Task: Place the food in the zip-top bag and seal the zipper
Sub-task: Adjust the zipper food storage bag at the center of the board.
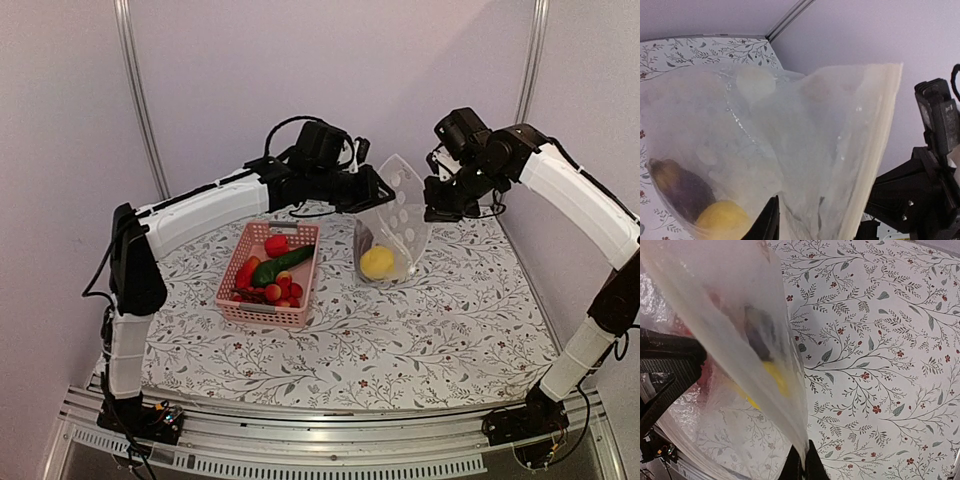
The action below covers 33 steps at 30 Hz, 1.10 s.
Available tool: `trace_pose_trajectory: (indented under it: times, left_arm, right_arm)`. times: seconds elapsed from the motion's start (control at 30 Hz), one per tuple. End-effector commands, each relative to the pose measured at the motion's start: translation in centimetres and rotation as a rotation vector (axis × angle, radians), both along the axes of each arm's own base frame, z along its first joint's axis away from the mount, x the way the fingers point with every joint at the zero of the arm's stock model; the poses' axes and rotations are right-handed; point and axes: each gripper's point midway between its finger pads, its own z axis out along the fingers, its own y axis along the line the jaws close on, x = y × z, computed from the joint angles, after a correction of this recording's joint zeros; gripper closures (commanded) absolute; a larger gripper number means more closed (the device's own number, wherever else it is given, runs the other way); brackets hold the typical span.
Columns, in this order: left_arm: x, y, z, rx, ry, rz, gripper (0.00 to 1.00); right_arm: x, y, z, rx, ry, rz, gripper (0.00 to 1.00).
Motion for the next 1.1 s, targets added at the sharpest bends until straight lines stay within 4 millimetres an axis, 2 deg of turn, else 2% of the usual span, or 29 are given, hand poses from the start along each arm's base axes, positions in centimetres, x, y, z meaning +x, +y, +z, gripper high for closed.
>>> trace_pose_trajectory:
  times: [0.0, 0.13, 0.27, 0.37, 0.5, 0.53, 0.6, 0.67, 0.77, 0.8, 0.9, 1.07]
  left_arm:
    - [-1.2, -2.0, -1.7, 0.023, 0.029, -0.098, 0.61]
    - [-2.2, 0.6, 0.7, 0.083, -0.105, -0.099, 0.35]
    - [-4.5, 3.5, 1.8, 0.138, -0.193, -0.153, 0.24]
    - [-5.5, 6.6, 1.6, 0.215, -0.242, -0.128, 0.15]
    - [-5.4, 11.2, 0.4, 0.325, -0.267, -0.047, 0.01]
    - [-5.2, 12.4, 0.1, 0.352, -0.269, -0.026, 0.01]
    - [-4.8, 14.9, 0.9, 0.383, -0.291, 0.041, 0.0]
    - [-3.5, 18.4, 0.5, 0.433, -0.273, 0.182, 0.0]
    - [-2.0, 22.8, -2.0, 0.503, -0.17, 0.293, 0.02]
    - [-1.3, 24.1, -2.9, 0.52, -0.121, 0.305, 0.1]
    - [-1.1, 25.7, -6.1, 0.558, 0.01, 0.279, 0.19]
    - [-1.3, 26.4, -10.8, 0.641, 0.126, 0.235, 0.2]
  right_arm:
    - [1.2, -2.6, 1.8, -0.118, -0.074, -0.064, 1.0]
    - [2.7, -4.3, 2.6, -0.125, -0.1, -0.095, 1.0]
    - [3.4, -5.1, 2.7, -0.134, -0.109, -0.092, 1.0]
    - [3.3, -4.5, 1.1, -0.129, -0.08, -0.054, 1.0]
    - [3.0, -3.2, -1.6, -0.092, -0.027, -0.007, 1.0]
    - [2.9, -2.8, -2.1, -0.074, -0.018, 0.007, 1.0]
    - [2.7, -2.1, -3.1, -0.045, -0.005, 0.027, 1.0]
    - [2.4, -1.4, -3.8, -0.014, 0.013, 0.056, 1.0]
    - [2.3, -0.8, -4.5, 0.002, 0.029, 0.08, 1.0]
    - [2.4, -0.7, -4.5, 0.007, 0.026, 0.086, 1.0]
    - [2.3, -0.1, -4.3, 0.027, 0.019, 0.11, 1.0]
    - [2.1, 0.3, -4.4, 0.044, 0.026, 0.135, 1.0]
